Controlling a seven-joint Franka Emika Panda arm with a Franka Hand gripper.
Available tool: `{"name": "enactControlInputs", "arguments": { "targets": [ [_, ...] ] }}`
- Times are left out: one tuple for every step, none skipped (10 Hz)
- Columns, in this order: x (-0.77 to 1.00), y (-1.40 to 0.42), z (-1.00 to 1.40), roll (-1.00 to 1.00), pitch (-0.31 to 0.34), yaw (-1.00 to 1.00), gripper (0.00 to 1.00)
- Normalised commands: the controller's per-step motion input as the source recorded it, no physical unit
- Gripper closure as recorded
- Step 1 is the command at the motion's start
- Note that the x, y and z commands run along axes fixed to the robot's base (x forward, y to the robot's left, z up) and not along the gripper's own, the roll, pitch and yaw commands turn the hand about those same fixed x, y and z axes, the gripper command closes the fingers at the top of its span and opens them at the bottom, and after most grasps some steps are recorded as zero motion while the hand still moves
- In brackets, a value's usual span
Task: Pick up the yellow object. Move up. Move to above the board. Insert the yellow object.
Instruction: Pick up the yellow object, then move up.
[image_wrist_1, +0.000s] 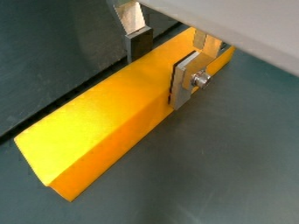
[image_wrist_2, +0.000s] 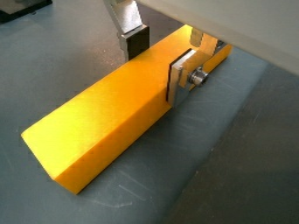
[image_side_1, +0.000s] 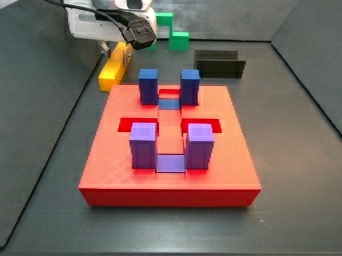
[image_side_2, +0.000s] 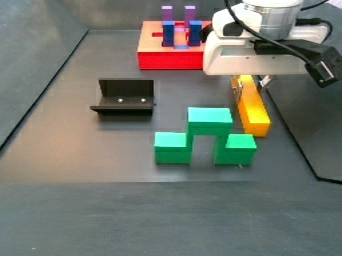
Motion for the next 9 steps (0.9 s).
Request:
{"name": "enactControlInputs", "arguments": {
  "targets": [
    [0.00,0.00,0.00,0.00,0.000,0.00,1.00],
    [0.00,0.00,0.00,0.00,0.000,0.00,1.00],
    [0.00,0.00,0.00,0.00,0.000,0.00,1.00],
    [0.00,0.00,0.00,0.00,0.000,0.00,1.00],
    [0.00,0.00,0.00,0.00,0.000,0.00,1.00],
    [0.00,0.00,0.00,0.00,0.000,0.00,1.00],
    [0.00,0.00,0.83,0.00,0.000,0.00,1.00],
    [-0.08,0.03,0.74,0.00,0.054,0.02,1.00],
    [-0.08,0.03,0.62,-0.01,0.075,0.02,1.00]
  ]
}}
